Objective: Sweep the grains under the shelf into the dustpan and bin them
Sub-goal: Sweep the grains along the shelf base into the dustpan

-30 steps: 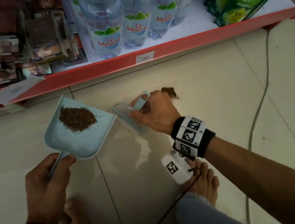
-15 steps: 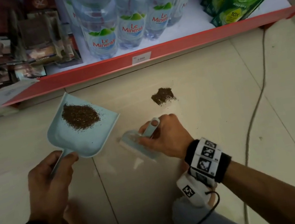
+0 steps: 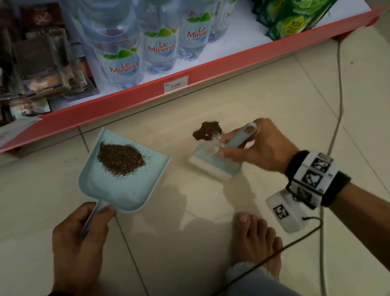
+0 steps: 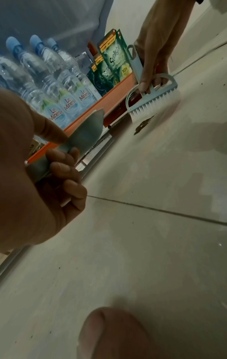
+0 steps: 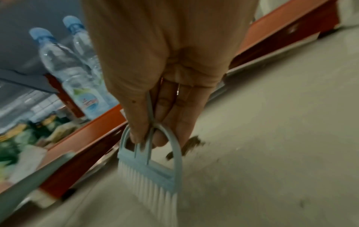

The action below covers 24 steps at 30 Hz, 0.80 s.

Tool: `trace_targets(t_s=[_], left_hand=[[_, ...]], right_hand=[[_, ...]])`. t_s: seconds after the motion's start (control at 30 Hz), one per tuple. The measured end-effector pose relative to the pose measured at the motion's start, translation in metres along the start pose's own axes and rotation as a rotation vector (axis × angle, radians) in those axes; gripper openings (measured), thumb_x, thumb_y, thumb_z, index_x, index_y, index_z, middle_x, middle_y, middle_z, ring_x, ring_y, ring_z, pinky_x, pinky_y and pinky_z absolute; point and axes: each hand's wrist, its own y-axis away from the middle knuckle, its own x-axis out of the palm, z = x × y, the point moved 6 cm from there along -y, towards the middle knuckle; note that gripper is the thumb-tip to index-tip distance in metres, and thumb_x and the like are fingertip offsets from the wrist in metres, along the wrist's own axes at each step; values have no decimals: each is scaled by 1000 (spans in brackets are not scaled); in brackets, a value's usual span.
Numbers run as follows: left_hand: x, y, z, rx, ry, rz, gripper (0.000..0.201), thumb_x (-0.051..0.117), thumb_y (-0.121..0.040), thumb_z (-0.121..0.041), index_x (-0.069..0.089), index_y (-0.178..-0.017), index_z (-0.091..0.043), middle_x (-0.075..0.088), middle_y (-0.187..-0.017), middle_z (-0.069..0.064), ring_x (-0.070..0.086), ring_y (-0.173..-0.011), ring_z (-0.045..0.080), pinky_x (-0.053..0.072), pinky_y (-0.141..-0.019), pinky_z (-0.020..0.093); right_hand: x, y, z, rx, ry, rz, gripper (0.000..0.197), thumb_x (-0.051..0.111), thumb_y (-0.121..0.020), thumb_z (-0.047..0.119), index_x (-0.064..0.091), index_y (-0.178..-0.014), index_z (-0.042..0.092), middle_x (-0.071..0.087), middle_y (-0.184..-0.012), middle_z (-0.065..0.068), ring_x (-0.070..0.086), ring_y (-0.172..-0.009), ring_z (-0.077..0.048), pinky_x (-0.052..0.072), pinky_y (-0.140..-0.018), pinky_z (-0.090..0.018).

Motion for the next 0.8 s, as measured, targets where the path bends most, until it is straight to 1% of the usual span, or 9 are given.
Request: trace_targets(t_s=[0.07,0.13,0.3,0.43,0.53,0.6,0.63,0.7,0.8], left_hand=[[4,-1,-1,-2,-2,14,52,63,-75,-46,53,-71,5,35,-51,0,31,-51,17,25,-46,23],[9,-3,-3,-7,-2,31,51,64,-75,-47,53,-70,3,35,-52,-1,31,-53,18,26,-52,27],[20,-3,-12,-7,15,51,39,64,-74,-46,60,-68,-8,35,-52,-3,31,-56,19,27,-58,34],[25,-2,-14,-10,-11,57,38,63,-72,-49,59,-66,-11,36,-50,-6,32,-53,17,28,-56,32],[30,-1,-15,-7,-6,75,41,63,-72,-50,61,-68,-9,37,-51,-4,33,-53,18,28,-55,32],[32,-1,-16,9,-17,82,43,63,-73,-50,61,-69,-7,38,-51,-3,33,-53,18,28,-55,31],[33,-2,-17,16,-22,87,42,62,-73,-50,61,-68,-8,38,-52,-3,33,-53,18,29,-55,31],[35,-3,-19,19,-33,101,40,62,-74,-49,61,-67,-10,38,-52,-3,34,-53,18,29,-53,29],[38,-5,-19,-2,-37,115,26,65,-78,-39,63,-68,-16,38,-52,-6,33,-54,18,29,-56,32]], right_hand=[[28,8,2,-20,-6,142,20,83,-77,27,80,-93,14,78,-91,5,72,-72,-7,60,-65,-24],[41,7,2,-83,121,181,21,80,-80,28,79,-96,13,78,-91,2,71,-69,-5,57,-63,-17],[-17,-15,-9,12,257,-106,24,78,-82,26,77,-101,11,77,-94,-3,71,-68,-9,58,-65,-18],[-66,-19,-3,-18,85,-168,14,83,-79,20,78,-88,11,77,-79,-5,73,-63,-14,60,-57,-25],[-97,-30,-1,-65,217,-338,12,80,-80,22,78,-90,15,77,-84,-5,74,-73,-15,61,-71,-28],[-103,-42,-2,-55,439,-447,16,73,-84,26,78,-95,15,77,-91,-11,73,-85,-29,57,-84,-38],[-99,-48,-4,-40,521,-466,18,69,-86,27,78,-96,16,77,-91,-14,71,-86,-35,55,-83,-41],[-81,-57,-6,-21,646,-421,20,60,-91,28,75,-97,15,74,-82,-16,68,-78,-39,55,-73,-43],[-41,-57,-4,-79,750,-249,24,49,-100,28,72,-106,22,66,-66,-5,59,-58,-27,56,-66,-37]])
